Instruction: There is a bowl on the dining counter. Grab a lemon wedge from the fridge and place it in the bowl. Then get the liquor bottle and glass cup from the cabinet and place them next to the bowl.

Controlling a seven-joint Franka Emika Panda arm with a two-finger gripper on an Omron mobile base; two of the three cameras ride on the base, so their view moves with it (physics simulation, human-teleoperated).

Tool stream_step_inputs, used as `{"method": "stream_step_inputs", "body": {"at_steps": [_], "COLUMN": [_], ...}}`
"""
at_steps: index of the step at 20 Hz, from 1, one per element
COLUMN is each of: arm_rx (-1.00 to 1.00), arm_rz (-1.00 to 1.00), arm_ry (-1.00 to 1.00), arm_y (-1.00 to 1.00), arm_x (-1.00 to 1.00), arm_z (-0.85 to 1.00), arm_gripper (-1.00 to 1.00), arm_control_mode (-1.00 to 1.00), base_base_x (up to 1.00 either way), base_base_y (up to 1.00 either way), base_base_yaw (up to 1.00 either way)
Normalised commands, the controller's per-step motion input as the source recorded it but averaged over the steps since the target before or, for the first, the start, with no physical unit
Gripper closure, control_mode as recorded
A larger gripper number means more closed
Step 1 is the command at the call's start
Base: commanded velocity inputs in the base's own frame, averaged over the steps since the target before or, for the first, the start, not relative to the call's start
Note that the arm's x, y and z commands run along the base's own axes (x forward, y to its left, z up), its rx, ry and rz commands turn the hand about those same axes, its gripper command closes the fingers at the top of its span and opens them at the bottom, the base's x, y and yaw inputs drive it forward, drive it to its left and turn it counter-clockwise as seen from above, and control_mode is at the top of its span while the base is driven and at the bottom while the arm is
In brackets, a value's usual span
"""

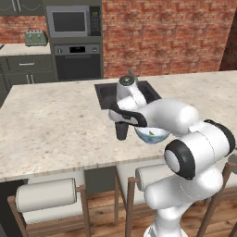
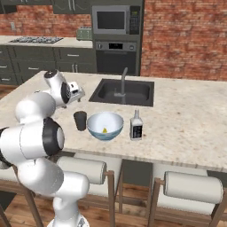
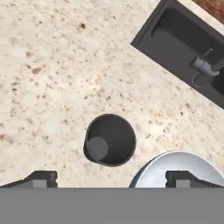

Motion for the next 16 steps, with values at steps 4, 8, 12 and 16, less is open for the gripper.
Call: {"method": "stream_step_inputs", "body": {"at_steps": [4,8,12,16], "arm_rx": [0.17,0.10,0.02,0.00], "arm_rz": [-0.02,-0.15,-0.19,-0.20], "arm_ry": [0.00,0.06,0.07,0.08], "arm_y": [-0.09,-0.38,-0.52,-0.67], "arm_x": [-0.89,-1.00,-1.00,-1.00], "arm_z": [0.91,0.65,0.62,0.53], "arm_gripper": [-1.00,-1.00,-1.00,-1.00], "arm_control_mode": [-1.00,-1.00,-1.00,-1.00], "base_base_x": [0.00,0.00,0.00,0.00], "base_base_y": [0.00,0.00,0.00,0.00], "base_base_yaw": [0.00,0.00,0.00,0.00]}}
